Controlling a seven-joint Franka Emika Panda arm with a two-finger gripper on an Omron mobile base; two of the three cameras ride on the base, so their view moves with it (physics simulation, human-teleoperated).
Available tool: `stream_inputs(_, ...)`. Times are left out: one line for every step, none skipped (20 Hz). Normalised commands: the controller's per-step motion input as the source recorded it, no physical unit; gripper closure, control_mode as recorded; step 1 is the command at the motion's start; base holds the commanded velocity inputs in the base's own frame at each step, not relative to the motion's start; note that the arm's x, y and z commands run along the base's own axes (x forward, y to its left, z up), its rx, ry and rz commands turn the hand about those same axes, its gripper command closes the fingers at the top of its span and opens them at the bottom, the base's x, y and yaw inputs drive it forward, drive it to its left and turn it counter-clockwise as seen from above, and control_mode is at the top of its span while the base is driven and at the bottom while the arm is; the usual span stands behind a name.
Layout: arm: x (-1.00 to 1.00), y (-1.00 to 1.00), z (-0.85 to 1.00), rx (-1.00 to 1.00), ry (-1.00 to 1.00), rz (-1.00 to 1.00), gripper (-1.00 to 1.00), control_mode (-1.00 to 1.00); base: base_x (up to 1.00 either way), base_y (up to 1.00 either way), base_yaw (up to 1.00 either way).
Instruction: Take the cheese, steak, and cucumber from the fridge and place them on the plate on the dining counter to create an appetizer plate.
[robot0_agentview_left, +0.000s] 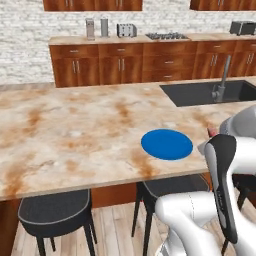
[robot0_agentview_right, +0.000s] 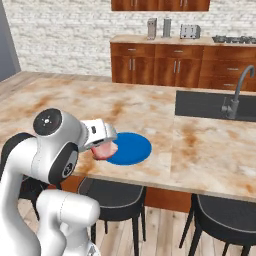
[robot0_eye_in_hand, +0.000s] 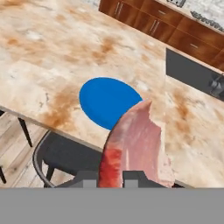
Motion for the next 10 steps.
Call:
stream_inputs(0.00, 0.00, 0.00, 0.00, 0.00, 0.00, 1.00, 1.00, 1.00, 0.00, -0.06)
stream_inputs(0.00, 0.00, 0.00, 0.00, 0.00, 0.00, 1.00, 1.00, 1.00, 0.00, -0.03)
stream_inputs(0.00, 0.00, 0.00, 0.00, 0.00, 0.00, 1.00, 1.00, 1.00, 0.00, -0.02)
stream_inputs(0.00, 0.00, 0.00, 0.00, 0.00, 0.00, 1.00, 1.00, 1.00, 0.06, 0.00)
stream_inputs(0.00, 0.00, 0.00, 0.00, 0.00, 0.00, 1.00, 1.00, 0.96, 0.06, 0.00)
stream_inputs(0.85, 0.11, -0.16, 0.00, 0.00, -0.01, 1.00, -1.00, 0.00, 0.00, 0.00)
stream_inputs(0.74, 0.11, -0.26, 0.00, 0.00, -0.01, 1.00, -1.00, 0.00, 0.00, 0.00)
stream_inputs(0.61, 0.04, -0.36, 0.00, 0.00, -0.02, 1.00, -1.00, 0.00, 0.00, 0.00)
stream_inputs(0.59, 0.02, -0.40, 0.00, 0.01, -0.02, 1.00, -1.00, 0.00, 0.00, 0.00)
stream_inputs(0.62, 0.02, -0.42, 0.00, 0.04, 0.00, 1.00, -1.00, 0.00, 0.00, 0.00)
